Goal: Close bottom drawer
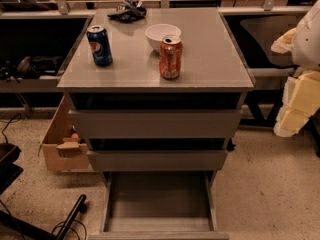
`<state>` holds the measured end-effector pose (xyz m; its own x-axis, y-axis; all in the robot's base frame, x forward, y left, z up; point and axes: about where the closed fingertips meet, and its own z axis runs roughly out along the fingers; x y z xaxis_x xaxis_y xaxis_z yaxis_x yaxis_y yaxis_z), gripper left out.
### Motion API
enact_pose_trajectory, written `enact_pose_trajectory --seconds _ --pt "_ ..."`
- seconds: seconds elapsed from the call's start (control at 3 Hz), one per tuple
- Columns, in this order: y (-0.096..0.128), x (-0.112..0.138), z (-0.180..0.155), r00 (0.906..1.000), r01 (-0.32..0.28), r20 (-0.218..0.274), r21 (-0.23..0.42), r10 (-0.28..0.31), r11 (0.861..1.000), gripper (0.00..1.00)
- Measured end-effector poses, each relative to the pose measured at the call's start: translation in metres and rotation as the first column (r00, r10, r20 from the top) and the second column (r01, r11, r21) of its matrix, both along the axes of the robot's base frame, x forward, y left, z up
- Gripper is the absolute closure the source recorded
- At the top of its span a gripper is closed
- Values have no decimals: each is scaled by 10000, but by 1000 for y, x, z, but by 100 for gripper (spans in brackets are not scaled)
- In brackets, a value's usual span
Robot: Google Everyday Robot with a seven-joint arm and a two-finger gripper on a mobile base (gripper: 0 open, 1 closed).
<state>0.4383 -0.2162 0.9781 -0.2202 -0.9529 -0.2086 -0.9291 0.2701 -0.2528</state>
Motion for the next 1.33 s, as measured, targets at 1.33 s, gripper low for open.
enact_pose_trajectory --seconds 1.33 --pt "34 -15 -127 9930 1034 639 -590 -996 9929 0"
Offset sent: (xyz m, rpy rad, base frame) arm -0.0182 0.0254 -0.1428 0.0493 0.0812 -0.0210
